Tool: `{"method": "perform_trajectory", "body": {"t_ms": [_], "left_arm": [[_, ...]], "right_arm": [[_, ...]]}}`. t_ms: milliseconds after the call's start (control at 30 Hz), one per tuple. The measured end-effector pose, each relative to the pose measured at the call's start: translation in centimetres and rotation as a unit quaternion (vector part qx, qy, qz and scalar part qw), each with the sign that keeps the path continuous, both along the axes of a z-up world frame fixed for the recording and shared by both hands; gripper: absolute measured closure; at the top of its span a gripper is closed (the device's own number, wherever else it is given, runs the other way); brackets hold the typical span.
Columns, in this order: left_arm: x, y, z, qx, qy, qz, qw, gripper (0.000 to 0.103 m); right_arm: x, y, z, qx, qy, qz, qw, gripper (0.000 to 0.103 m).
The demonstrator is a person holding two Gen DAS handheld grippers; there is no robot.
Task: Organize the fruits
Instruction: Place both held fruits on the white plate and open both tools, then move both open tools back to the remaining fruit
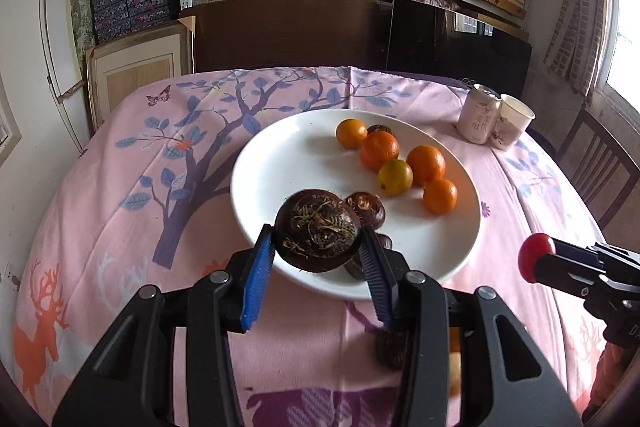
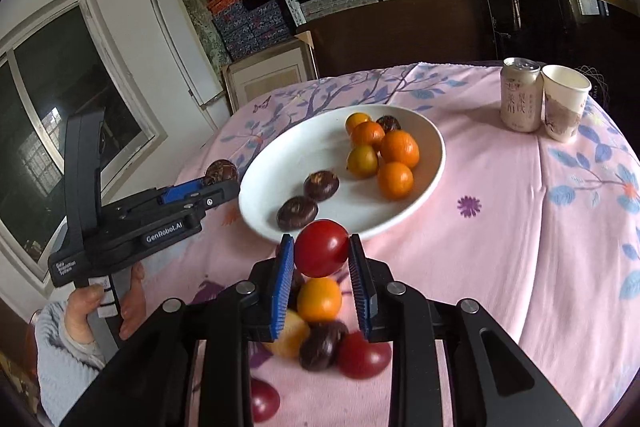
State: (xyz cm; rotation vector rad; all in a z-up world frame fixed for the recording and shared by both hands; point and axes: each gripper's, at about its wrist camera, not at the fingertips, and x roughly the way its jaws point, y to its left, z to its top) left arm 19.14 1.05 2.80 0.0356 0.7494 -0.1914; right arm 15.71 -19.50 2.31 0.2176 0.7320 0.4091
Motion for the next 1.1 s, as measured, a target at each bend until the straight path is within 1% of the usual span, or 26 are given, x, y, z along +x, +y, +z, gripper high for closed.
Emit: {"method": "perform_trajectory", "body": {"t_ms": [67,100,133,167,200,267,300,367,400,467,567,600,667,700,733,833,933,967,1100], "left_arm": [[1.3,-0.2,-0.7,0.000,0.006,0.008,0.9999,0.060],[1.7,-0.1,-1.2,-0.001,0.007,0.014,0.9999,0.056],[2.0,0.0,-1.8,-0.002,0.008,0.018,0.9998,0.047],[2.2,0.2,-2.3,0.000,0.008,0.018,0.9998,0.043],[2.3,0.4,-2.6,0.005,0.006,0.019,0.9998,0.039],[2.4,0.7,-2.9,0.010,0.010,0.025,0.9996,0.038],[2.3,0.8,-2.9,0.003,0.012,0.025,0.9996,0.037],[1.9,1.0,-2.7,-0.010,0.014,0.025,0.9996,0.029],[1.6,1.0,-2.6,-0.008,0.010,0.026,0.9996,0.026],[0.6,0.8,-2.6,0.008,0.002,0.026,0.9996,0.024],[-0.9,0.5,-2.7,0.020,-0.001,0.024,0.9995,0.020],[-1.4,0.4,-2.7,0.018,0.001,0.019,0.9997,0.020],[-2.5,-0.3,-2.9,0.019,0.001,0.005,0.9998,0.017],[-3.1,-0.6,-3.0,0.026,-0.001,0.000,0.9997,0.013],[-3.7,-1.0,-3.3,0.035,-0.002,-0.005,0.9994,0.012],[-5.1,-2.2,-3.8,0.052,-0.002,-0.025,0.9983,0.012],[-5.4,-3.2,-4.3,0.077,-0.009,-0.028,0.9966,0.011],[-5.3,-3.3,-4.5,0.082,-0.006,-0.028,0.9962,0.011],[-4.8,-3.4,-5.4,0.085,0.011,-0.031,0.9958,0.011]], "right_arm": [[2.0,0.6,-0.5,0.000,-0.003,-0.014,1.000,0.075],[2.7,0.7,-1.0,0.003,-0.006,-0.024,1.000,0.074],[3.2,0.6,-1.6,0.009,-0.007,-0.037,0.999,0.072],[3.6,0.3,-2.2,0.015,-0.001,-0.040,0.999,0.064],[3.8,0.0,-2.7,0.020,0.005,-0.041,0.999,0.052],[3.7,-0.9,-3.1,0.026,0.007,-0.056,0.998,0.051],[3.5,-1.4,-3.0,0.032,0.008,-0.062,0.998,0.051],[3.2,-2.0,-2.8,0.043,0.010,-0.059,0.997,0.051],[2.8,-2.2,-2.7,0.043,0.008,-0.059,0.997,0.051],[1.9,-2.5,-2.4,0.038,0.002,-0.061,0.997,0.050],[0.7,-2.9,-2.3,0.035,-0.007,-0.063,0.997,0.043],[0.2,-3.1,-2.3,0.035,-0.009,-0.067,0.997,0.040],[-0.7,-3.8,-2.7,0.038,-0.006,-0.073,0.997,0.038],[-1.2,-4.2,-3.0,0.040,-0.003,-0.075,0.996,0.038],[-1.7,-4.6,-3.2,0.041,0.000,-0.079,0.996,0.037],[-2.8,-5.8,-3.3,0.052,0.003,-0.093,0.994,0.034],[-3.2,-6.5,-3.1,0.065,-0.004,-0.102,0.993,0.032],[-3.2,-6.6,-3.1,0.067,-0.005,-0.103,0.992,0.030],[-3.2,-6.8,-3.2,0.070,0.002,-0.104,0.992,0.030]]}}
